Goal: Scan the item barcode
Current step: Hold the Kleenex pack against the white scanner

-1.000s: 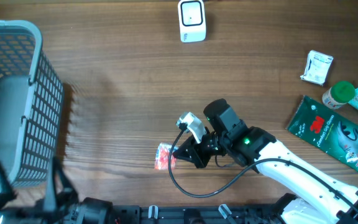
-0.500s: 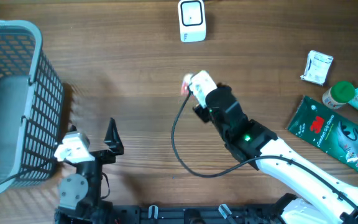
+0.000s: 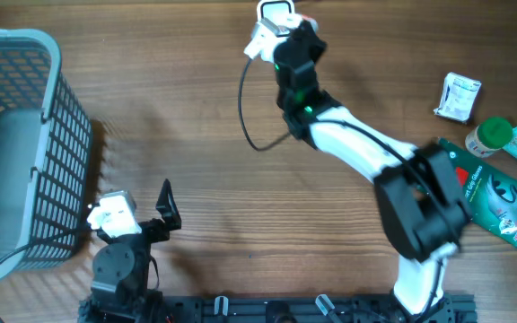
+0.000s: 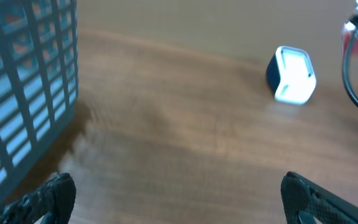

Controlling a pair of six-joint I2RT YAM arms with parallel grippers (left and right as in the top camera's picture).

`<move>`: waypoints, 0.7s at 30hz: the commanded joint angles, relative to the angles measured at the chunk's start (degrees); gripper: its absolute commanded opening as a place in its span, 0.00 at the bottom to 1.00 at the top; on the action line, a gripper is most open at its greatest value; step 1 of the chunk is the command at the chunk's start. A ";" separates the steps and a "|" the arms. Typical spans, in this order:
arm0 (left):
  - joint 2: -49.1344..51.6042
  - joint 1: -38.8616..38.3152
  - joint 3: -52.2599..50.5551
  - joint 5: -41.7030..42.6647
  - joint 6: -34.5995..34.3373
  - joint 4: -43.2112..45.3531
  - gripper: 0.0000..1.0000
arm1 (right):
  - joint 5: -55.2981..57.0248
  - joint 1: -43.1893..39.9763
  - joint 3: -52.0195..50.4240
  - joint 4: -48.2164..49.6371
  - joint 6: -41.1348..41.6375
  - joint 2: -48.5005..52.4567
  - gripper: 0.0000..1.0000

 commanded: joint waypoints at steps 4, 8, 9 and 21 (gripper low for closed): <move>-0.39 -0.31 -0.42 0.66 -0.28 -15.56 1.00 | 2.75 -0.09 8.81 5.31 -22.10 12.92 0.04; -0.37 -0.31 -0.42 0.66 -0.28 -18.84 1.00 | 1.60 -0.13 14.51 6.88 -25.99 18.78 0.04; -0.37 -0.31 -0.42 0.66 -0.28 -18.84 1.00 | 1.53 -0.13 16.81 6.88 -25.92 20.65 0.04; -0.37 -0.31 -0.42 0.66 -0.28 -18.84 1.00 | 7.93 -0.63 21.05 3.93 -25.51 17.92 0.04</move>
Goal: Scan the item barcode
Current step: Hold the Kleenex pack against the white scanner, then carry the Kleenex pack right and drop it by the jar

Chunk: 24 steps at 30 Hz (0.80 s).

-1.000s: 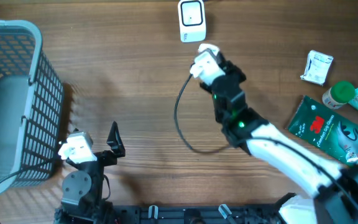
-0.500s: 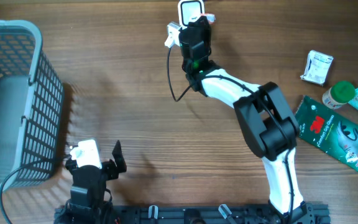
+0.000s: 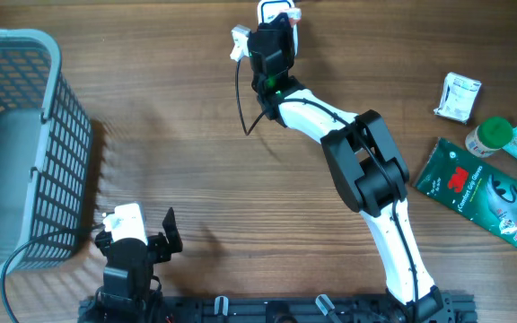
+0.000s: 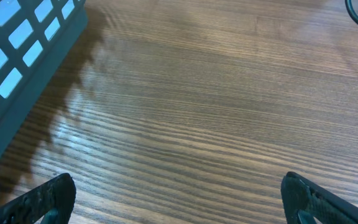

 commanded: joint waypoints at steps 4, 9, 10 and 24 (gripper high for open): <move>-0.37 -0.31 -0.15 0.66 -0.09 0.00 1.00 | 11.34 -5.18 0.92 -1.86 10.29 -15.30 0.04; -0.37 -0.31 -0.15 0.66 -0.09 0.00 1.00 | 19.65 -19.15 0.90 -43.98 52.35 -18.97 0.04; -0.37 -0.31 -0.15 0.66 -0.09 0.00 1.00 | 13.16 -22.16 0.90 -55.65 61.61 -18.97 0.04; -0.37 -0.31 -0.15 0.66 -0.09 0.00 1.00 | -38.51 -59.54 -0.26 -68.30 105.09 -18.01 0.79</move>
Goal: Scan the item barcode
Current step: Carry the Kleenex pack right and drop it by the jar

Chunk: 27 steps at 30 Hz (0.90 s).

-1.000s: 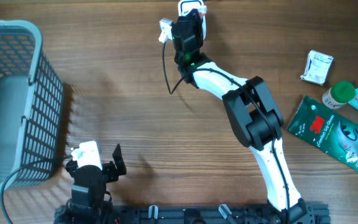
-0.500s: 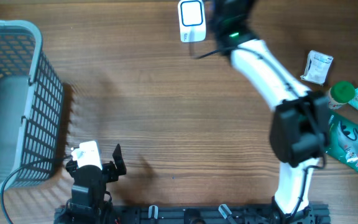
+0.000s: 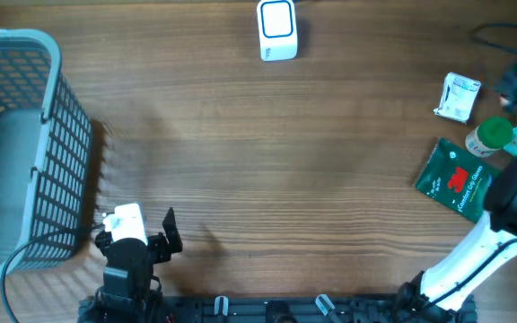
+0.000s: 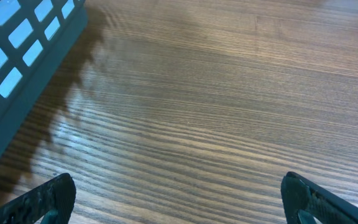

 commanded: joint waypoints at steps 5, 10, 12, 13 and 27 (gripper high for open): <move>-0.37 -0.31 -0.15 0.66 -0.11 0.07 1.00 | -23.98 0.35 4.31 -0.39 6.80 -8.98 1.00; -0.37 -0.31 -0.15 0.66 -0.11 0.07 1.00 | -37.44 6.82 4.55 -4.35 6.14 -30.75 1.00; -0.37 -0.31 -0.15 0.66 -0.11 0.07 1.00 | -37.48 10.71 4.55 -9.73 5.38 -41.64 1.00; -0.37 -0.31 -0.15 0.66 -0.11 0.07 1.00 | -37.46 12.02 4.55 -14.53 4.02 -47.39 1.00; -0.37 -0.31 -0.15 0.66 -0.11 0.07 1.00 | -37.24 12.33 4.50 -53.09 0.55 -79.23 1.00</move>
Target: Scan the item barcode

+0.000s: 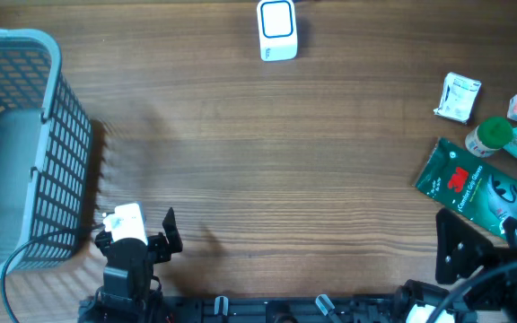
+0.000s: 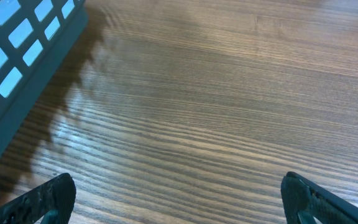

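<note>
The white and blue scanner (image 1: 276, 30) stands alone at the table's far edge, near the middle. The items lie at the right: a green packet (image 1: 478, 190), a white box (image 1: 460, 97), a green-capped bottle (image 1: 489, 136), a teal pack and a small red pack. My left gripper (image 2: 179, 200) rests at the near left, open over bare wood, holding nothing. My right arm (image 1: 463, 253) is folded at the near right corner, just in front of the green packet. Its jaws cannot be made out.
A grey mesh basket (image 1: 54, 135) fills the left side of the table, and its wall (image 2: 17, 74) shows close on the left in the left wrist view. The arm bases sit along the near edge.
My right arm was a blur over the items at the right edge; now it is folded at the near right corner. The small red pack now shows. The left arm has not moved.
My right arm first reached across to the scanner at the far edge, while my left gripper was raised and faced it. Then the left gripper sat low by the basket. Later the right arm was at the right edge, leaving the scanner standing free; now it is at the near right corner.
</note>
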Controlling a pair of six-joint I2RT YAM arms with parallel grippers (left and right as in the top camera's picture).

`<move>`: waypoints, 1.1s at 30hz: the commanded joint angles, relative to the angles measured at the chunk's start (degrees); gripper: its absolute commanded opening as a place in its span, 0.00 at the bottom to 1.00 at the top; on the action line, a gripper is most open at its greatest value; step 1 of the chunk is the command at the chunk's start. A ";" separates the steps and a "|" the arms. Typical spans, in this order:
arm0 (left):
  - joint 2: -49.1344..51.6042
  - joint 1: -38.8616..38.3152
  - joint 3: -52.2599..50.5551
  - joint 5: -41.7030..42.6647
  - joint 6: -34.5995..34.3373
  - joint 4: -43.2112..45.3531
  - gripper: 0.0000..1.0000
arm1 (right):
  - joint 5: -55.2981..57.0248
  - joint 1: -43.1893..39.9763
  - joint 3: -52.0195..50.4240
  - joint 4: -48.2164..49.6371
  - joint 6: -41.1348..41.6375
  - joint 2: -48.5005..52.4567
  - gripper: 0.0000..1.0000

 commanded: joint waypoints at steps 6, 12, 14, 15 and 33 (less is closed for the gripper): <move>-0.37 -0.31 -0.15 0.66 -0.11 0.13 1.00 | 0.83 0.33 -0.20 0.09 -1.09 -0.61 1.00; -0.37 -0.31 -0.15 0.66 -0.11 0.13 1.00 | 1.22 3.54 -14.34 16.70 -1.16 -14.25 1.00; -0.37 -0.31 -0.15 0.66 -0.11 0.13 1.00 | 1.22 6.16 -22.01 22.97 -1.09 -20.22 1.00; -0.37 -0.31 -0.15 0.66 -0.11 0.13 1.00 | 1.22 8.04 -27.93 27.54 -0.98 -24.41 1.00; -0.37 -0.31 -0.15 0.66 -0.11 0.13 1.00 | 5.81 11.96 -95.47 93.09 6.93 -42.56 1.00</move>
